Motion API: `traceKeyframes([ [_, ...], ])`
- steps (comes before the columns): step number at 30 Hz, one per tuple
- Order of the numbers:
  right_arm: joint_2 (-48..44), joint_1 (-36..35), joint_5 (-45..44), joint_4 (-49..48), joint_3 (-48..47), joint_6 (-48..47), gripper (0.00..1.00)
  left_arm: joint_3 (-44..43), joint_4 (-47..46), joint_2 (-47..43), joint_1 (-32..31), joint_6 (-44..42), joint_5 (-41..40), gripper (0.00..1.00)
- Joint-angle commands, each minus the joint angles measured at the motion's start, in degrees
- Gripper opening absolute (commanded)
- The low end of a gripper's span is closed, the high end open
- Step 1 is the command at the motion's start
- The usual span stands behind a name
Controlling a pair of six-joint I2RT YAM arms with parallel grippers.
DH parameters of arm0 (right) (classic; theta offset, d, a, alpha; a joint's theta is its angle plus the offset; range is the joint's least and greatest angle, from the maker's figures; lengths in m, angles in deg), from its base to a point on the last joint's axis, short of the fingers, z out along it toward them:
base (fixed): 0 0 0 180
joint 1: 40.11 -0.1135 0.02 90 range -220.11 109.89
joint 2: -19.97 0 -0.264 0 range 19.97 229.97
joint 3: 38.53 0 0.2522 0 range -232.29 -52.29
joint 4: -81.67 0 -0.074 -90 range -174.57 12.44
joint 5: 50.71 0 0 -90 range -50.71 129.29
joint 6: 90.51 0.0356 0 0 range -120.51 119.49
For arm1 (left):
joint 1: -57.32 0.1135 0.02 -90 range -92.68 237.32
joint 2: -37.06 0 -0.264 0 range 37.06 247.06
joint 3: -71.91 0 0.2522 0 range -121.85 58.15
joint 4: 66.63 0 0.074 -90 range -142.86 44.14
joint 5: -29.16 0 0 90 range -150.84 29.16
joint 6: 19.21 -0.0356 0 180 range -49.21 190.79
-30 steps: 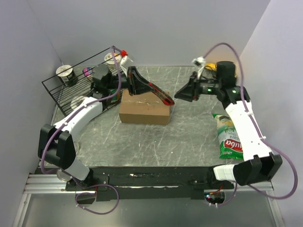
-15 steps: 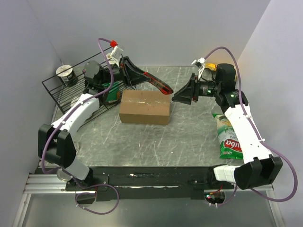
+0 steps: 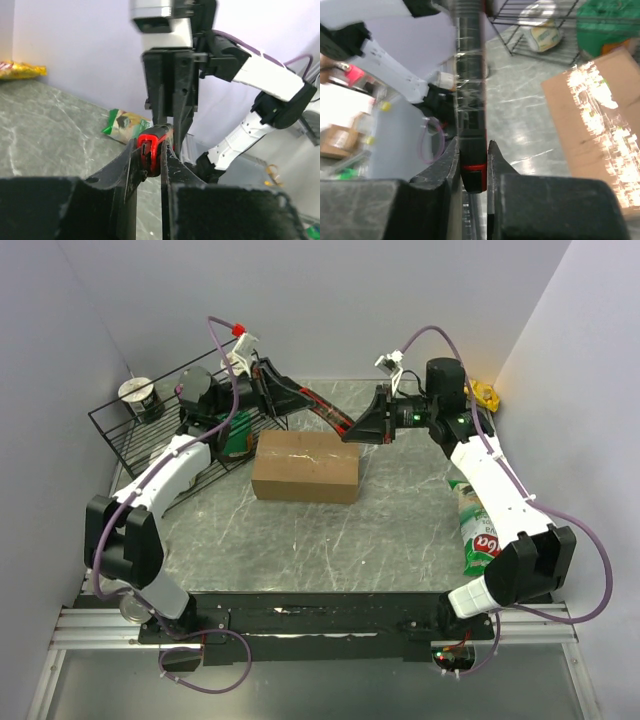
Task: Unpack the express box
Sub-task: Cut the express box at the center of the board.
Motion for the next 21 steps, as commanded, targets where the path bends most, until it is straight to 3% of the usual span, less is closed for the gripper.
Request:
traceKeyframes([
  [1, -1.43, -0.47, -4.58, 4.63, -4.53, -5.27, 0.0, -2.53, -1.07, -0.65, 0.1, -4.87, 1.24, 0.13],
  [2, -1.96, 0.06, -5.37, 6.91, -4.97, -7.37, 0.0, -2.26, 0.86, -1.26, 0.45, -7.86, 2.2, 0.41],
  [3, -2.48, 1.72, -6.08, 12.41, -5.41, -13.31, 0.0, -1.91, 9.15, -1.78, 0.89, -11.98, 3.17, 0.48],
  [5, -3.02, 2.61, -9.66, 22.08, -9.09, -22.55, 0.0, -3.4, 26.97, -4.06, 3.0, -33.21, 1.44, 0.56],
  [6, -2.58, 2.7, -12.04, 32.4, -11.2, -34.87, 0.0, -5.41, 42.13, -4.77, 3.62, -41.13, 0.29, 0.59],
  [7, -2.58, 2.61, -16.76, 36.6, -13.22, -39.69, 0.0, -6.12, 49.41, -5.47, 4.58, -55.3, -0.86, 0.62],
  [8, -2.67, 2.7, -19.24, 39.6, -13.59, -47.74, 0.0, -6.74, 54.1, -7.13, 5.02, -60.58, -2.78, 0.68],
  [10, -3.45, 2.44, -25.73, 44.54, -13.07, -52.2, 0.0, -7.8, 62.97, -8.81, 5.47, -71.98, -4.9, 0.69],
  [15, -4.07, -0.1, -33.66, 45.87, -11.84, -55.73, 0.0, -8.85, 65.13, -12.34, 2.75, -82.59, -10.17, 0.73],
  [18, -4.42, -4.06, -39.3, 44.38, -10.26, -56.35, 0.0, -10.86, 66.44, -11.2, -1.73, -87.51, -10.98, 0.76],
  [21, -3.55, -5.65, -40.27, 43.85, -10.69, -54.95, 0.0, -14.81, 73.55, -7.78, -7.17, -95.32, -10.19, 0.78],
])
